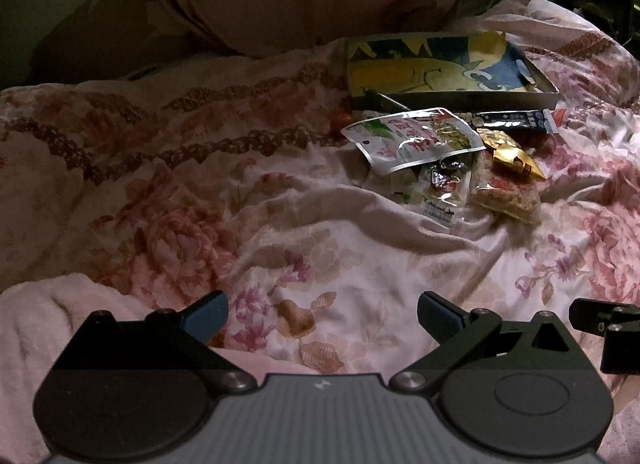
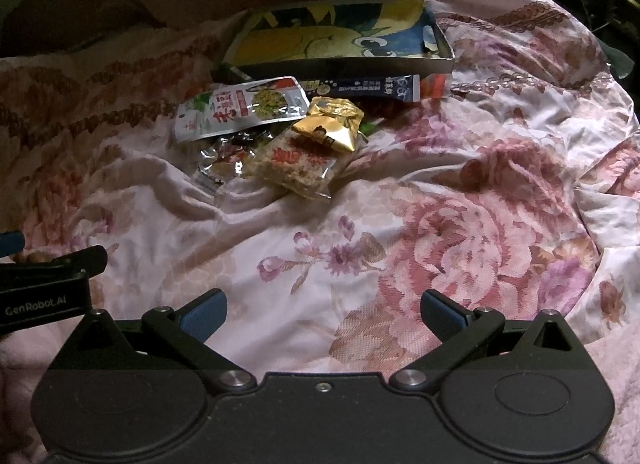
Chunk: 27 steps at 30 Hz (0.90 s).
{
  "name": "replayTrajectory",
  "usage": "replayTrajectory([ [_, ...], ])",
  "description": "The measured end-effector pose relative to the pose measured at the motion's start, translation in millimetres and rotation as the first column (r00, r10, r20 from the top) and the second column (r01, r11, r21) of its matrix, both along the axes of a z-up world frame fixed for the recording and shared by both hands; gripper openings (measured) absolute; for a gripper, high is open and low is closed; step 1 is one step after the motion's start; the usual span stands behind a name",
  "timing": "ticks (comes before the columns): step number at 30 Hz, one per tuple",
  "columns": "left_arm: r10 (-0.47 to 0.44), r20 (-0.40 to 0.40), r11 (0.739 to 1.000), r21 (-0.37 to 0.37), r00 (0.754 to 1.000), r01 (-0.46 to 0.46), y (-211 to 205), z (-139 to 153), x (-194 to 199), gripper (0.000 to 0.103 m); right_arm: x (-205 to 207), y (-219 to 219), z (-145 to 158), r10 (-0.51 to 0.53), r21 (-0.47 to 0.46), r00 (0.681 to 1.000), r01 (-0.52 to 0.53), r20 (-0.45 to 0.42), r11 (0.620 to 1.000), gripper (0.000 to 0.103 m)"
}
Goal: Organize snacks
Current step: 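Move the right tool toward the clear rice-cracker bag under the gold packet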
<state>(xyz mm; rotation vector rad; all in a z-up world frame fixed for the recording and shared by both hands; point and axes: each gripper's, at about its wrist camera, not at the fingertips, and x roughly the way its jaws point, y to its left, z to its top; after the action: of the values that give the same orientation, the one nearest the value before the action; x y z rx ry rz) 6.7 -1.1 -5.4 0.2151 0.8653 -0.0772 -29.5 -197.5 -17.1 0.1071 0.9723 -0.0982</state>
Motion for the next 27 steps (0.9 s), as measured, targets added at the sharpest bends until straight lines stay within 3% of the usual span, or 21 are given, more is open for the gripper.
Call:
replayTrajectory([
  [19,-0.009,-0.121,1.0,-0.018,0.993,0.007,-6,-6,33,0.103,27,0,-7,0.087,0.035,0.992,-0.084,-0.092,0.996,0.103],
  [27,-0.008,-0.198,0.996,-0.086,0.98,-0.009,1,-7,65,0.102,49,-2,-13,0.137,0.02,0.985,-0.135,-0.106,0.991,0.103],
])
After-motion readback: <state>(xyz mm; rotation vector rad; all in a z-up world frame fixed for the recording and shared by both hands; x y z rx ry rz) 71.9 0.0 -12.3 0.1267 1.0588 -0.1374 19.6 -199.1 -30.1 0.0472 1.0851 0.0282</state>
